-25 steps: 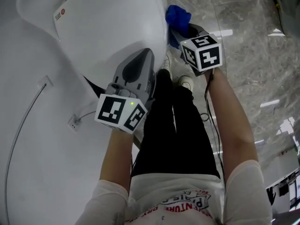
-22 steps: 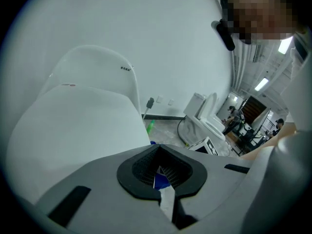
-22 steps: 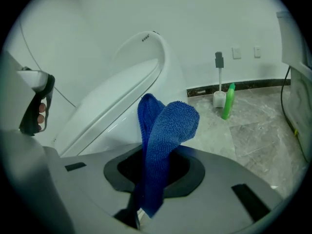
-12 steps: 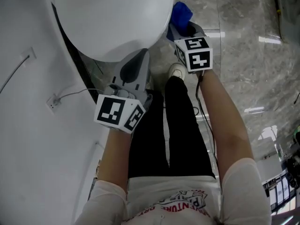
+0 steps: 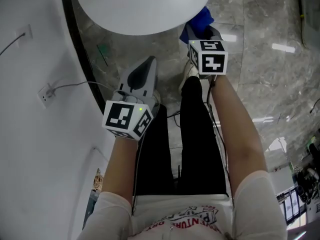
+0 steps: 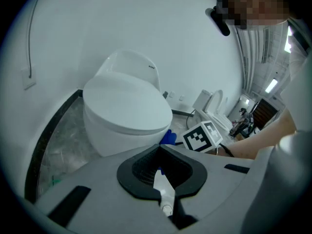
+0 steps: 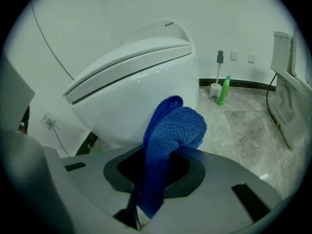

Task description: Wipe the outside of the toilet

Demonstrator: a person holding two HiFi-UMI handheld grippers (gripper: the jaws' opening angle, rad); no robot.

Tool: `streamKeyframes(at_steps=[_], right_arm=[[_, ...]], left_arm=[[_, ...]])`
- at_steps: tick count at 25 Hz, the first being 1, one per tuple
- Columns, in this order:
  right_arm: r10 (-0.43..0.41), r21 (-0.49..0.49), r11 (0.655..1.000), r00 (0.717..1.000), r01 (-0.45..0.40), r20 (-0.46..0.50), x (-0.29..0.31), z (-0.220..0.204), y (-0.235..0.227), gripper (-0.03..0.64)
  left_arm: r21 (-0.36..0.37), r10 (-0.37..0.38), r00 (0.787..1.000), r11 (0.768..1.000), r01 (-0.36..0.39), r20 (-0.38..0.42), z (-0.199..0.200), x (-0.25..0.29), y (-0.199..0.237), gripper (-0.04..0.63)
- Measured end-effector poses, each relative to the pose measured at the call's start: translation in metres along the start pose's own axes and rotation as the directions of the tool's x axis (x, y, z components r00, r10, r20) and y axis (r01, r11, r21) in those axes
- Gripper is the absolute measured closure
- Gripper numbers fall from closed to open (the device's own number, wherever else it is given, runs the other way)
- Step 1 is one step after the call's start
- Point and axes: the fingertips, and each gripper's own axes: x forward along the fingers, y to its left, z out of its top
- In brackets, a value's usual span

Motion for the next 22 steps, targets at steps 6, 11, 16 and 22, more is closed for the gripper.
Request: streamKeyframes(at_steps=[6, 11, 16, 22], right_arm=[[-0.049, 0.078, 0.996, 0.999, 0.05, -0.015, 0.006, -0.018, 0.038, 0.541], [-0.008, 0.148, 0.989, 0.999, 0.014, -0.044, 0.013, -0.021, 0.095, 0.541], [0.002, 0.287, 0.958, 0.999, 0.008, -0.034, 0.008, -0.007, 0.142, 0.541], [0.032, 0.291, 0.956, 0.999, -0.031, 0.0, -0.009, 0.014, 0.18, 0.541]], left_arm=[[-0.002, 0.008, 1.0, 1.0, -0.008, 0.0, -0.034, -0.042, 0.037, 0.589], [-0.016, 0.017, 1.0, 1.0, -0.017, 0.008, -0.043, -0.081, 0.074, 0.589], [-0.03, 0.044, 0.999, 0.999, -0.043, 0.013, -0.04, -0.121, 0.1, 0.589], [-0.063, 0.067, 0.997, 0.996, -0.064, 0.031, -0.036, -0.157, 0.115, 0.589]])
